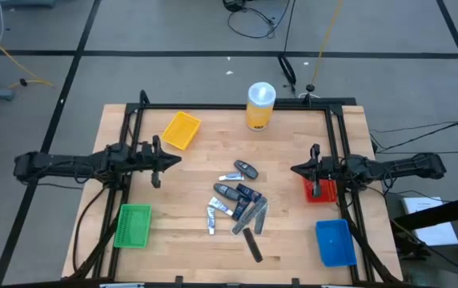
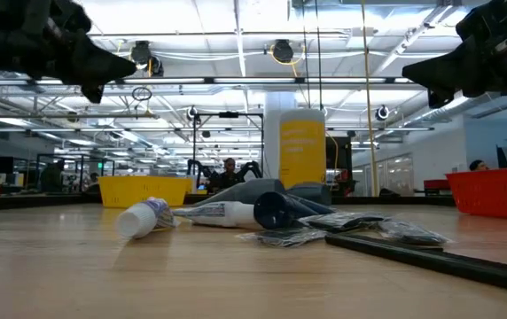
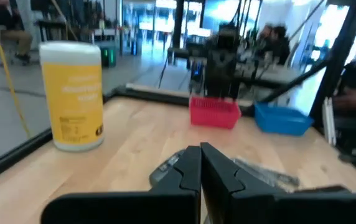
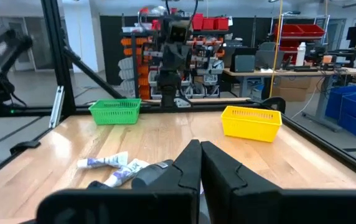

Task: Pick & Place Travel size toiletries
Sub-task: Put the black deodorant into the red bin

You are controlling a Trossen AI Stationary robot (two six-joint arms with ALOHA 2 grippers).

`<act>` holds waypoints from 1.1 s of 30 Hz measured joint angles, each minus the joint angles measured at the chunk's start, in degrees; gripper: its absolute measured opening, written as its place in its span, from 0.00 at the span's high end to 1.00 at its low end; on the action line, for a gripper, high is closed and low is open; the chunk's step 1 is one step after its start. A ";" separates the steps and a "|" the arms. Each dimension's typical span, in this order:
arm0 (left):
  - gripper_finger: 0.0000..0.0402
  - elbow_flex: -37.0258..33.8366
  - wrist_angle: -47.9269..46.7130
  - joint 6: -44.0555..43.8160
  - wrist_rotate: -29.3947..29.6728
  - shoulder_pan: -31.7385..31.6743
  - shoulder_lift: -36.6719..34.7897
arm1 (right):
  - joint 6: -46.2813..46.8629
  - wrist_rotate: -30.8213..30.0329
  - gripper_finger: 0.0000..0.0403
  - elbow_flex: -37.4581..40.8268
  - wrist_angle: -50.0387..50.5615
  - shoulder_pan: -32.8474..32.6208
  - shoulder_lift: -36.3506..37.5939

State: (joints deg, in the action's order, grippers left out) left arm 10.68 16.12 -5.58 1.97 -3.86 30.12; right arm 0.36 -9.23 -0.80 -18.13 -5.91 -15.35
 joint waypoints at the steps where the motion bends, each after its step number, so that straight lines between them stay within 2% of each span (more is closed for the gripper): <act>1: 1.00 1.67 -0.03 0.29 1.15 0.70 2.72 | -0.32 0.00 1.00 0.00 -1.16 -0.01 -1.64; 9: 1.00 16.77 -7.49 4.88 10.89 6.88 24.05 | -0.39 0.48 1.00 0.00 -8.60 0.00 -13.29; 13: 1.00 22.99 -11.57 5.35 12.07 8.26 31.83 | 0.49 2.03 0.99 0.00 -13.01 -0.22 -17.86; 16: 0.99 24.76 -13.15 5.03 12.09 9.15 36.14 | 1.72 1.99 0.94 0.00 -18.17 -0.58 -21.50; 19: 1.00 24.51 -10.83 3.20 12.11 9.85 40.21 | 1.97 1.81 0.85 -0.31 -22.96 -0.73 -26.05; 24: 1.00 23.13 -3.42 -0.99 13.62 10.79 47.44 | 2.20 -1.69 0.62 -4.31 -23.31 -0.73 -36.87; 29: 0.99 22.91 7.71 -1.00 17.58 11.73 55.04 | 2.46 -5.36 0.40 -12.31 -24.42 -0.44 -50.95; 33: 0.98 22.88 15.65 -0.75 18.09 11.89 59.99 | 3.84 -8.82 0.29 -18.41 -23.54 0.46 -61.32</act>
State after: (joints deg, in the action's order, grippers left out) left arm 33.56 31.77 -6.33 20.06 8.03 90.12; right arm 4.19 -18.06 -19.21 -41.68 -5.44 -76.67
